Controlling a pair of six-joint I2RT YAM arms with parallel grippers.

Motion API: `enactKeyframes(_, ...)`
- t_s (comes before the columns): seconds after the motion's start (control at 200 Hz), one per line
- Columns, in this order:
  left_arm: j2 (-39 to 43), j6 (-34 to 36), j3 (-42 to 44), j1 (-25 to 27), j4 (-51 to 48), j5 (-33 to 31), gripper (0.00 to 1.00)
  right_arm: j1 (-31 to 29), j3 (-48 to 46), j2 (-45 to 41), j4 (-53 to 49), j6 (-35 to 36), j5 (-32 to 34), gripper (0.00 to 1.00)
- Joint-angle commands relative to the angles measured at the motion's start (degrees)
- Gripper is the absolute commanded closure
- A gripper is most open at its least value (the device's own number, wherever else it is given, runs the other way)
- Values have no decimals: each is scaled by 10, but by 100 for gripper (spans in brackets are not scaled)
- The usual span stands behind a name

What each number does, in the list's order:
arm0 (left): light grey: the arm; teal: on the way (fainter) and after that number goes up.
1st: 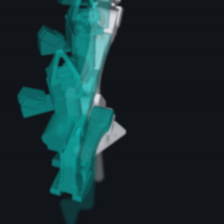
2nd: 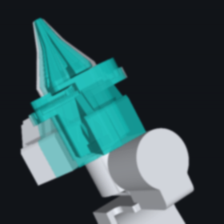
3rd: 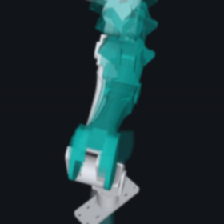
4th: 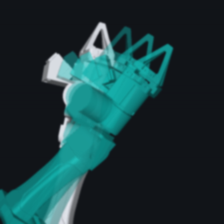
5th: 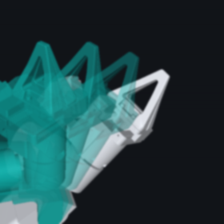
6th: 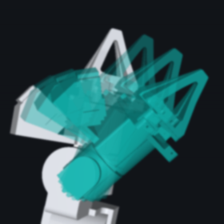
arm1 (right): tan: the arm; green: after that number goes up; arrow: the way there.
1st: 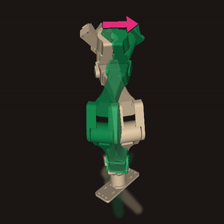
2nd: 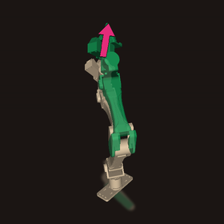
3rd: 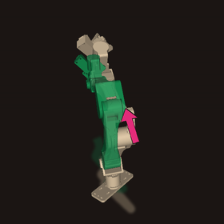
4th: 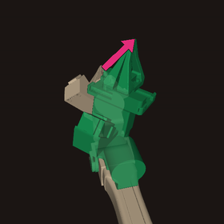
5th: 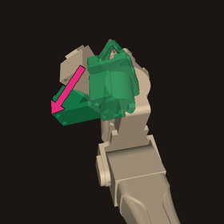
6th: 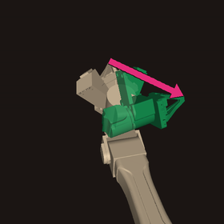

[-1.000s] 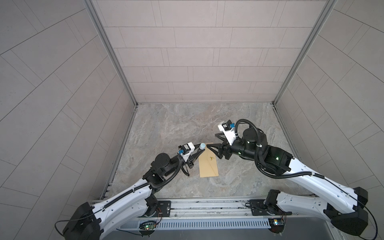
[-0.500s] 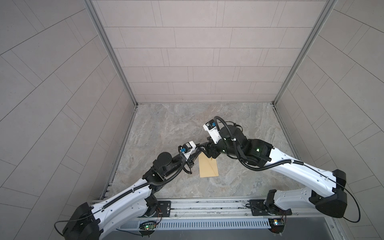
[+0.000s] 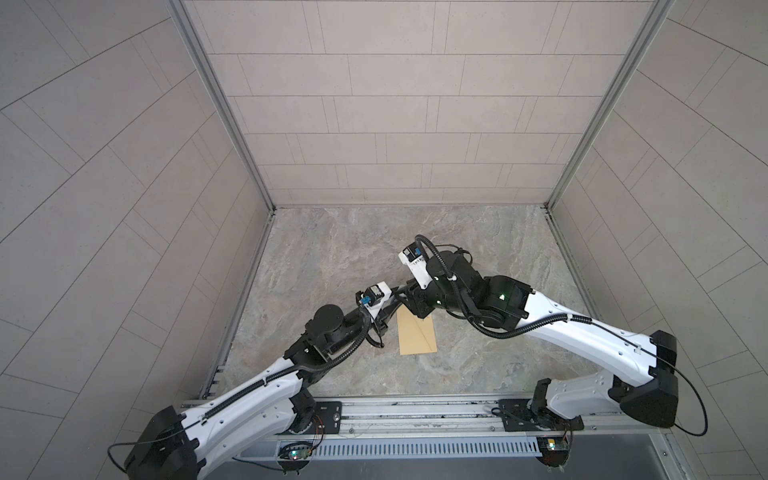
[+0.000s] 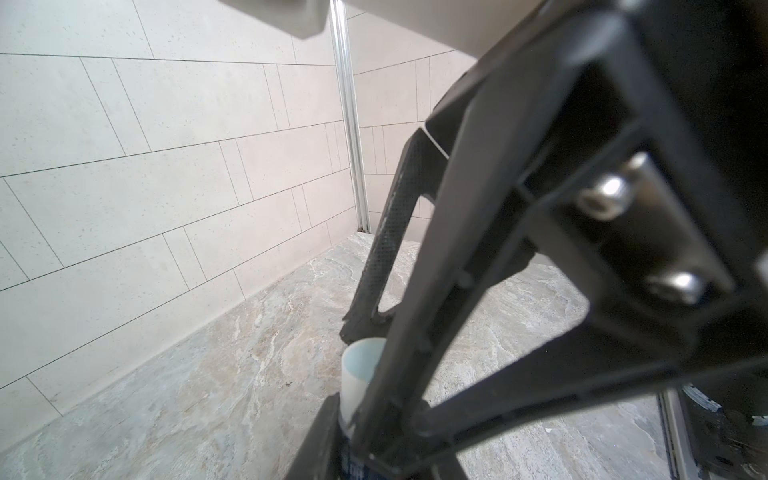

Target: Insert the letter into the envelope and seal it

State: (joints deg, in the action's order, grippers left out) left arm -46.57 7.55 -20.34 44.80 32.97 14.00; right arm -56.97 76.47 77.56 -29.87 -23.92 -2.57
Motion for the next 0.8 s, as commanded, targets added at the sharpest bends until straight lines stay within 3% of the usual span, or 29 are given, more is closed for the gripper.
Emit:
enactKeyframes(0.0,8,2,-19,3,13,1,100,-3,14,10,-4,-9,-2,58)
enactKeyframes(0.52,-5,-11,-30,5,1,-3,100,-4,12,9,3,-4,2,83)
enactKeyframes(0.796,-13,-18,-37,4,-13,-4,73,-2,1,-19,10,8,19,88)
